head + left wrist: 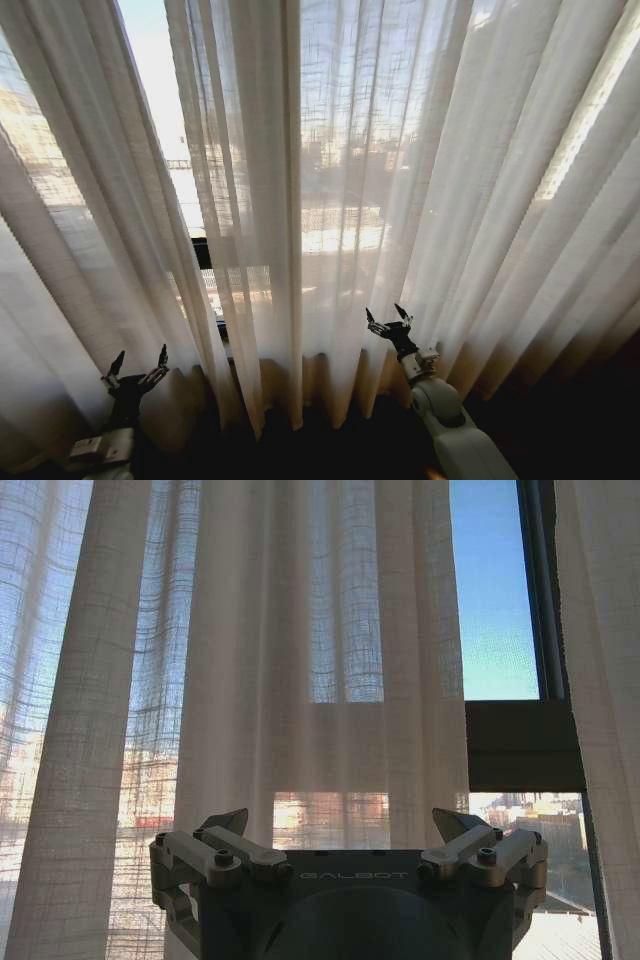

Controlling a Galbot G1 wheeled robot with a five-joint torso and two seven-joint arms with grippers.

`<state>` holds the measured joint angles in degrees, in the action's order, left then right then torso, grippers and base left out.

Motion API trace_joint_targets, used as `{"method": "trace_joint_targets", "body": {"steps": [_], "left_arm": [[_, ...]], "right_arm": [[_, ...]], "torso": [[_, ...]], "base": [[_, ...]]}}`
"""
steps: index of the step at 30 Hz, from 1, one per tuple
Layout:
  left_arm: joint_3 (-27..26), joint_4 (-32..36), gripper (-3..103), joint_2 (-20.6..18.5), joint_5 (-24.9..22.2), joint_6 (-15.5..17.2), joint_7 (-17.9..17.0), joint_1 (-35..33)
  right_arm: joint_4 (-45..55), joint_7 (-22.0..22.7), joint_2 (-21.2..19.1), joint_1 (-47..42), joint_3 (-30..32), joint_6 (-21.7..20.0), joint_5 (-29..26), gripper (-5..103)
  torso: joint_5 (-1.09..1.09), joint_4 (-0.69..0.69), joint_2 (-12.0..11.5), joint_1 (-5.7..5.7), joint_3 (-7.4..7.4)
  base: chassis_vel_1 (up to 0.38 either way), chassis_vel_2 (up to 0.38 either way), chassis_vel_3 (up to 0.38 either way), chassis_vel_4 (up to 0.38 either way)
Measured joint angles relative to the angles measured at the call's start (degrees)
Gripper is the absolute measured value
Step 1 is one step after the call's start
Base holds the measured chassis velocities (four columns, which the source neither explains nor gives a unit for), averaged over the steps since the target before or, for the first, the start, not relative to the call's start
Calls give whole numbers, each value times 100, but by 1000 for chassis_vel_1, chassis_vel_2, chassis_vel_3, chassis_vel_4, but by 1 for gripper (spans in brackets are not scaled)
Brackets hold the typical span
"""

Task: Open the curtains by pulling them apart, changing their state from closed to fully open.

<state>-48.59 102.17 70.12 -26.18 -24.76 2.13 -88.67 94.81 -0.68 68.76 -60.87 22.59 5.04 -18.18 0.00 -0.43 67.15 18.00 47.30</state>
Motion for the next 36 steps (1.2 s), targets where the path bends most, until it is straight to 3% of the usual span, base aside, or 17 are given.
{"method": "trace_joint_targets", "body": {"steps": [12, 26, 29, 33, 35, 36], "left_arm": [[0, 0, 100, 0, 0, 0, 0, 0], [0, 0, 100, 0, 0, 0, 0, 0], [0, 0, 100, 0, 0, 0, 0, 0], [0, 0, 100, 0, 0, 0, 0, 0], [0, 0, 100, 0, 0, 0, 0, 0], [0, 0, 100, 0, 0, 0, 0, 0]], "right_arm": [[-961, 70, 286, 875, -559, 10, 12, 100], [-2029, 64, 530, 1930, -625, 185, 126, 102], [-2057, 34, 564, 1937, -636, 200, 165, 94], [-2106, -15, 612, 1952, -656, 288, 227, 72], [-2119, -20, 621, 1957, -657, 300, 248, 72], [-2129, -26, 629, 1962, -658, 308, 264, 66]], "torso": [[0, -2, 3, -7, -3], [0, -2, 3, -5, -3], [0, -2, 3, -6, -3], [0, -2, 3, -6, -3], [0, -2, 3, -6, -2], [0, -2, 3, -6, -2]], "base": [[0, 0, 0, 0], [0, 0, 0, 0], [0, 0, 0, 0], [0, 0, 0, 0], [0, 0, 0, 0], [0, 0, 0, 0]]}}
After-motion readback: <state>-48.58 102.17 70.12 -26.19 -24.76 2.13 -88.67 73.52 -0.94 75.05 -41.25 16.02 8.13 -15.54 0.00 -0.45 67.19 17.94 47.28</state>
